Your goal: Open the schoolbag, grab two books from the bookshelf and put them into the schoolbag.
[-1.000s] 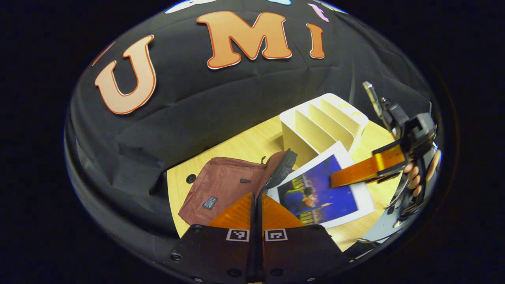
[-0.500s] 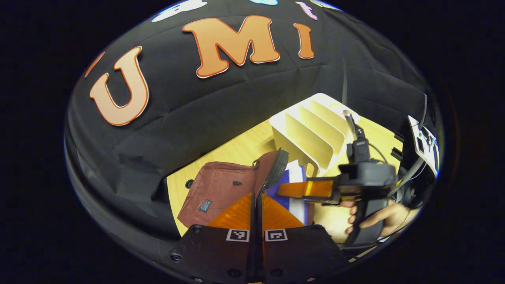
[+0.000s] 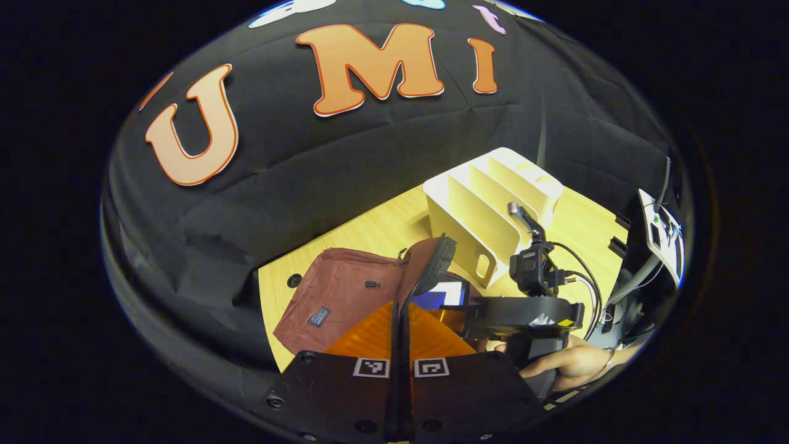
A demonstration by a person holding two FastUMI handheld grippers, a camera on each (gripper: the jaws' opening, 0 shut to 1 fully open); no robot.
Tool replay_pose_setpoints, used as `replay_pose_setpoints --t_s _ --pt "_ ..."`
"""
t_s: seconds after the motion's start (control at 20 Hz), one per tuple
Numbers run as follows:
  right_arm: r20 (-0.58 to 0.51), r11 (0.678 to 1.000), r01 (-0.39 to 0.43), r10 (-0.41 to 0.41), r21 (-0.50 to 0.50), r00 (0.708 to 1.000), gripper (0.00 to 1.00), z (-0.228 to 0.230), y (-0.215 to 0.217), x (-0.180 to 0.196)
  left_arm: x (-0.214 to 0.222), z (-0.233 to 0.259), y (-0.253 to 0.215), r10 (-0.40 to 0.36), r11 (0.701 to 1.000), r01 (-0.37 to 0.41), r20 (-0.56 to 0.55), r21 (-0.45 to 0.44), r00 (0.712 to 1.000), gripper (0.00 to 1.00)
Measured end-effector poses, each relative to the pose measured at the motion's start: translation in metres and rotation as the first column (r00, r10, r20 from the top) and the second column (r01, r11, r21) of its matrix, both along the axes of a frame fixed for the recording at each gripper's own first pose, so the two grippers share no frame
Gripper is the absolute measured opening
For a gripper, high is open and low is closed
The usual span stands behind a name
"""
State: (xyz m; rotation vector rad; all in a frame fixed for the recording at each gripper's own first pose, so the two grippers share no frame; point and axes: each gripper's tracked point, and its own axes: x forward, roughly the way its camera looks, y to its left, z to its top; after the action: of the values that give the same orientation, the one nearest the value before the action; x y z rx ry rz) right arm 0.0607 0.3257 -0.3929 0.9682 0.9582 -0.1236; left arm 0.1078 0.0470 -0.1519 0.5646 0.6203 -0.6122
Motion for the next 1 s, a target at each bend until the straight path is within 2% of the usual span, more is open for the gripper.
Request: replay_pose_setpoints --t_s 0.05,0.1,0.15,0.4,0.6,0.85,0.9,0.95,1.0 --pt "-0.014 1.000 -0.008 0.008 -0.014 1.000 0.76 -0.002 -0.002 -0.003 -0.001 0.001 0.000 0.002 1.000 -0.002 -0.001 -0.003 1.000 0.01" --pt "-0.018 1.000 -0.016 0.016 -0.015 1.000 0.94 -0.001 -0.001 -0.005 -0.003 0.000 0.001 0.004 1.000 -0.004 -0.005 -0.008 1.000 0.01" --pt "-0.030 0.999 -0.031 0.030 -0.025 0.999 0.98 0.002 -0.004 -0.008 -0.003 0.000 0.002 0.008 1.000 -0.008 -0.009 -0.014 1.000 0.01" --pt "-0.019 0.992 -0.068 0.066 -0.104 0.998 0.98 0.020 -0.047 -0.018 -0.003 -0.006 0.002 0.045 0.998 -0.046 -0.033 -0.043 0.998 0.00" --pt "-0.038 0.982 -0.090 0.085 -0.164 0.996 0.97 0.029 -0.092 -0.040 -0.006 -0.018 0.001 0.067 0.997 -0.070 -0.054 -0.042 0.996 0.01" --pt "-0.090 0.956 -0.159 0.141 -0.245 0.986 0.98 0.036 -0.146 -0.071 -0.019 -0.036 0.000 0.077 0.995 -0.083 -0.113 -0.046 0.991 0.09" --pt "-0.094 0.954 -0.162 0.142 -0.253 0.985 0.98 0.037 -0.155 -0.074 -0.022 -0.039 -0.002 0.078 0.995 -0.084 -0.123 -0.047 0.989 0.27" --pt "-0.100 0.953 -0.166 0.144 -0.255 0.984 0.98 0.040 -0.163 -0.076 -0.025 -0.043 -0.003 0.076 0.996 -0.082 -0.127 -0.041 0.989 0.31" --pt "-0.100 0.951 -0.170 0.149 -0.258 0.984 0.98 0.043 -0.171 -0.076 -0.029 -0.044 -0.004 0.077 0.996 -0.082 -0.120 -0.035 0.990 0.54"
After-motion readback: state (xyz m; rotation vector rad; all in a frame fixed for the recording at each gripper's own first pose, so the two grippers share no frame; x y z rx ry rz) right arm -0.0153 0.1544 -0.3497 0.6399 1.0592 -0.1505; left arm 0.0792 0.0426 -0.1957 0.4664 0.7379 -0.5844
